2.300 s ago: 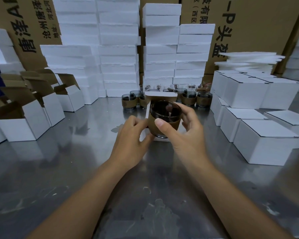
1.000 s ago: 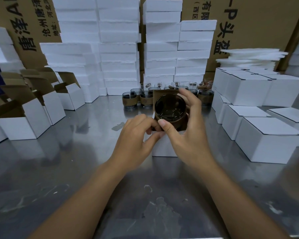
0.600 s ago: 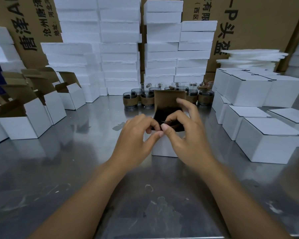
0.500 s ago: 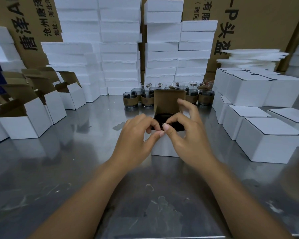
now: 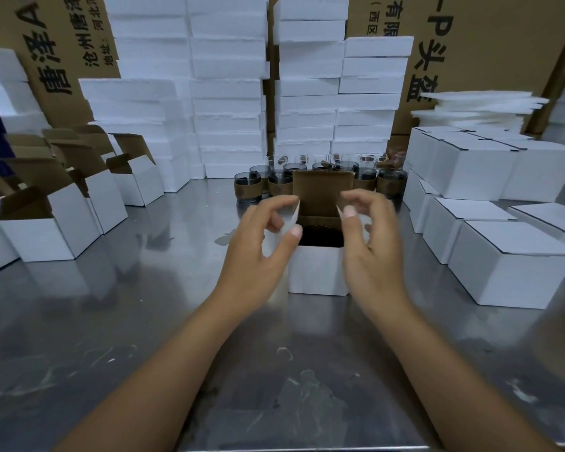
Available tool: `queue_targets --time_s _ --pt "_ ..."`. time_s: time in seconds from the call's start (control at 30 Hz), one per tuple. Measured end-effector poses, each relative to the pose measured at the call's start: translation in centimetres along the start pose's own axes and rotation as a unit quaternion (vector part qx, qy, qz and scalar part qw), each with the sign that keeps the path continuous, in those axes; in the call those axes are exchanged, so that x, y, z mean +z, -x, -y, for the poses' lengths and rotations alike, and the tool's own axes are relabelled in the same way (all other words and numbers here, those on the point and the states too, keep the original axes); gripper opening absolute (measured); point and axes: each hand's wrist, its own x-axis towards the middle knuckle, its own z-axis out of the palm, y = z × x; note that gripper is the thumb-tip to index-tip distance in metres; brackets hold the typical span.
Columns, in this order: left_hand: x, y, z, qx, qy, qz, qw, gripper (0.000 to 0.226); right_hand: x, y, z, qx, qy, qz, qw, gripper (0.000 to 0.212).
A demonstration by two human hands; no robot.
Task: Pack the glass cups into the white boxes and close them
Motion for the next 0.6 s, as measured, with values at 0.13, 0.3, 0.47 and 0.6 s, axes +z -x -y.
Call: queue_targets --time_s 0.13,0.3,0.47,0.6 --pt "0.1 -0.2 0.3 -0.069 0.047 0.022 0.996 0.021 -0.4 -0.7 -0.9 0.156 -0.012 -0.024 0.987 0.028" --pt "0.2 -0.1 0.5 -0.065 0.001 0.055 0.996 0.021 -0.3 -1.1 -1.4 0.278 -0.045 0.055 0.958 0.041" --pt "0.2 0.0 0.5 -0.049 0.006 0.05 0.998 0.023 -0.3 -1.1 -1.6 0.276 -0.059 0.086 0.955 0.042" --pt "0.1 -0.1 0.3 -0.054 0.03 0.039 0.997 0.022 -0.3 -1.1 -1.4 0.248 -0.079 0.107 0.96 0.048"
